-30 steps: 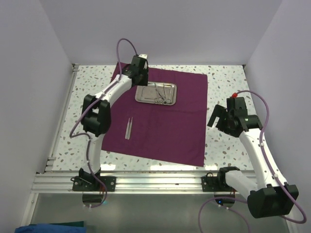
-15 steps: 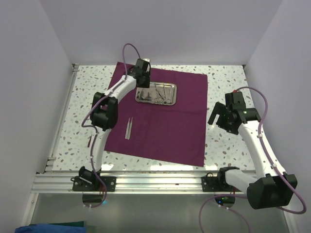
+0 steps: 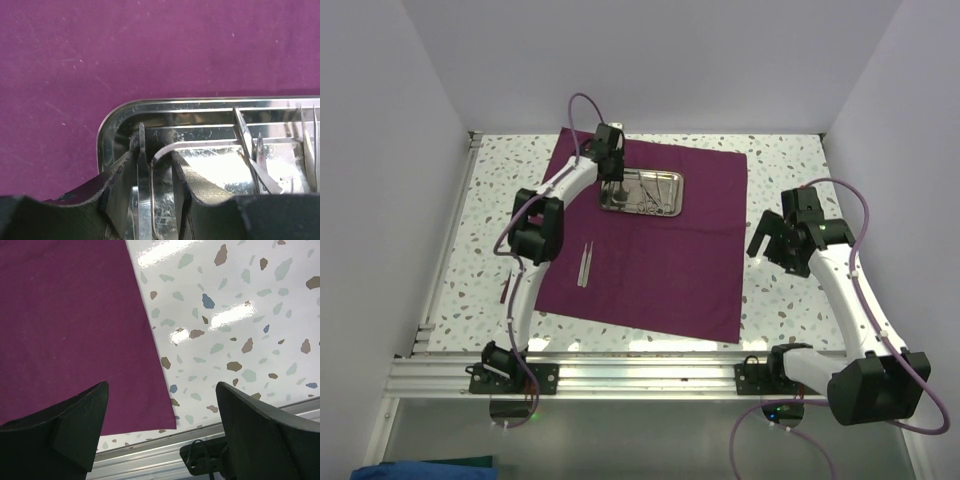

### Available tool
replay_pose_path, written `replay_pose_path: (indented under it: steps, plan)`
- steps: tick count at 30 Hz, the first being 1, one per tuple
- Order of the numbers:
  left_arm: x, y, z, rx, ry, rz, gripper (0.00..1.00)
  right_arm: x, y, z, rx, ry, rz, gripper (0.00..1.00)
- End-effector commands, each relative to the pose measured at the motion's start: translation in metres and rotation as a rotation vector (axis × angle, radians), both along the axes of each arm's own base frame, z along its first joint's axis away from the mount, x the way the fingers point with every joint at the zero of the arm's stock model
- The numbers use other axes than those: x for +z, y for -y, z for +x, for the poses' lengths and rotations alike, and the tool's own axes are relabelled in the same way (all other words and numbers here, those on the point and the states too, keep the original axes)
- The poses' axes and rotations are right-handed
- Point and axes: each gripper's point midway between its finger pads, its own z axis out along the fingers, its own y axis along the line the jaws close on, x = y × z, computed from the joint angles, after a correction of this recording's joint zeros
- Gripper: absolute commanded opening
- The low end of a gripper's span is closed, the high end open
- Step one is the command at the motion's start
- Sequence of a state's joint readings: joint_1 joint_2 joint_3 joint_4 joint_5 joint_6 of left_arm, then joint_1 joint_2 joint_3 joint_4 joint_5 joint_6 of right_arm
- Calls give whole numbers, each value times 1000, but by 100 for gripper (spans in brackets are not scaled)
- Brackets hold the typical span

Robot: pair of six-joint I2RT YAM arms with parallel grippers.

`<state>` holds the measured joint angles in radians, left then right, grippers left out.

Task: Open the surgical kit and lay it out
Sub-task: Pick up the medical item from the container.

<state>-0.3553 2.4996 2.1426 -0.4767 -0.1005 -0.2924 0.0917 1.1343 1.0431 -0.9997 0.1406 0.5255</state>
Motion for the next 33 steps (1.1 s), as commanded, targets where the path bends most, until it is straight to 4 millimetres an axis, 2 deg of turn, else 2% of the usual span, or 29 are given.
replay_pose_path:
  steps: [1,9,16,22,27,32,33]
  plan:
    - [10,-6,20,8,56,-17,40,-1,1,-6,-22,-9,-3,92]
    - [-20,-6,18,0,7,-1,38,-5,0,-6,-21,-29,0,92]
    - [-49,-29,7,57,-66,127,28,-6,-1,-3,-19,-32,4,92]
    - [-77,-42,-19,63,-164,225,26,-12,0,-6,-8,-43,-2,92]
    - [-97,-52,-49,67,-264,304,26,-16,-1,-9,8,-41,1,92]
    - [-98,-49,-56,44,-287,320,20,-18,-1,-10,28,-35,0,92]
    - [-94,-46,-52,42,-281,309,19,-18,-1,-10,30,-34,-1,92]
